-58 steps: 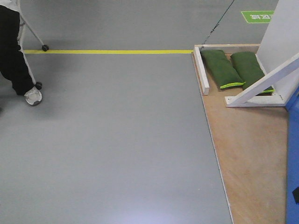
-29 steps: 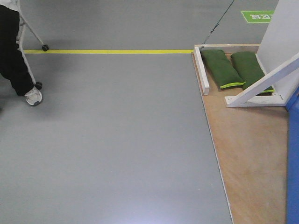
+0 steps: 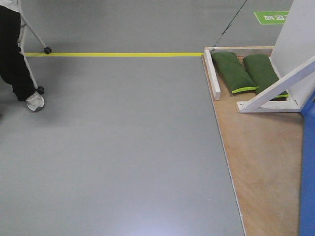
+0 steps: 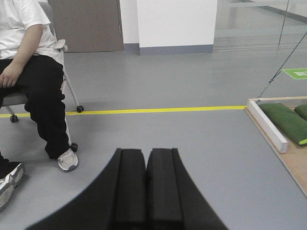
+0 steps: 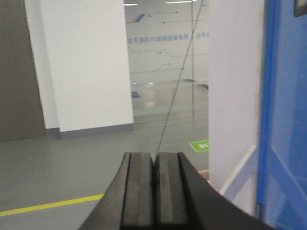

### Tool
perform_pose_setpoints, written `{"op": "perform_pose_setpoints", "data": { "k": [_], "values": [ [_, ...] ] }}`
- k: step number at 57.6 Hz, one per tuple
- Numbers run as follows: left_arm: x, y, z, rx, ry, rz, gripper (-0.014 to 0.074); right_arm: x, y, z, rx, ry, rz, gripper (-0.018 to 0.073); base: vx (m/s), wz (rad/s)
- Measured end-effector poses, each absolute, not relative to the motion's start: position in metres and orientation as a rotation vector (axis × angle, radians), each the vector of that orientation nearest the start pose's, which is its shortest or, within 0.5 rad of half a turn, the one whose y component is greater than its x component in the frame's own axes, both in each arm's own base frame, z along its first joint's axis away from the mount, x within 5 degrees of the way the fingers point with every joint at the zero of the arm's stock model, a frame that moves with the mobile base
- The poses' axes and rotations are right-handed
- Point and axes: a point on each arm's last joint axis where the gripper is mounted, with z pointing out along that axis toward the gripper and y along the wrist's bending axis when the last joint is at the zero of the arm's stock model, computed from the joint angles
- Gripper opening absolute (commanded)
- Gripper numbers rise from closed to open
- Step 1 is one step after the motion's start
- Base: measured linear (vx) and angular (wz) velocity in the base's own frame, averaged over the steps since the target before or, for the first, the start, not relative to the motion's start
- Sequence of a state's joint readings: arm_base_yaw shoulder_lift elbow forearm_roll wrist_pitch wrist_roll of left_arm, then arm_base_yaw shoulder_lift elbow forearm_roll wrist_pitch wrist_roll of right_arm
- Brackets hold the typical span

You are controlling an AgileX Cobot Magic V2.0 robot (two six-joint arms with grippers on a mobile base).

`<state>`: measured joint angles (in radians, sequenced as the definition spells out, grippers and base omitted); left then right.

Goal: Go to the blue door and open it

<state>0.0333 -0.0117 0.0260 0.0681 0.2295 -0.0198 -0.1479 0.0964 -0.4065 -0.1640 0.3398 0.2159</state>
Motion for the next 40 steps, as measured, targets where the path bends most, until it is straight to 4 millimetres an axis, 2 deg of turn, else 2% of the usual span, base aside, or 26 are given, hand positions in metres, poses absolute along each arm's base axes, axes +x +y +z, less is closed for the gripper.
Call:
{"op": "perform_pose_setpoints", "data": {
  "k": [10,15,22,33,40],
  "values": [
    [0.055,0.003,0.184,0.0,1.727,0.072,0.0073,0.06,-0.026,0.342,0.378,1.445,-0.241,0.0011,0.0,0.0],
    [0.055,0.003,0.184,0.0,1.727,0.072,0.0073,0.072,-0.041,0.362,0.492,1.323,-0.279,0.0011,0.0,0.0],
    [0.055,0.003,0.184,0.0,1.727,0.072,0.0073,0.076,-0.068,0.389,0.653,1.085,-0.33,0.0011,0.0,0.0],
    [0.055,0.003,0.184,0.0,1.727,0.072,0.0073,0.054,-0.114,0.417,0.902,0.701,-0.472,0.0011,0.0,0.0],
    [0.055,0.003,0.184,0.0,1.727,0.072,0.0073,0.04,-0.138,0.43,1.013,0.515,-0.507,0.0011,0.0,0.0]
  ]
}}
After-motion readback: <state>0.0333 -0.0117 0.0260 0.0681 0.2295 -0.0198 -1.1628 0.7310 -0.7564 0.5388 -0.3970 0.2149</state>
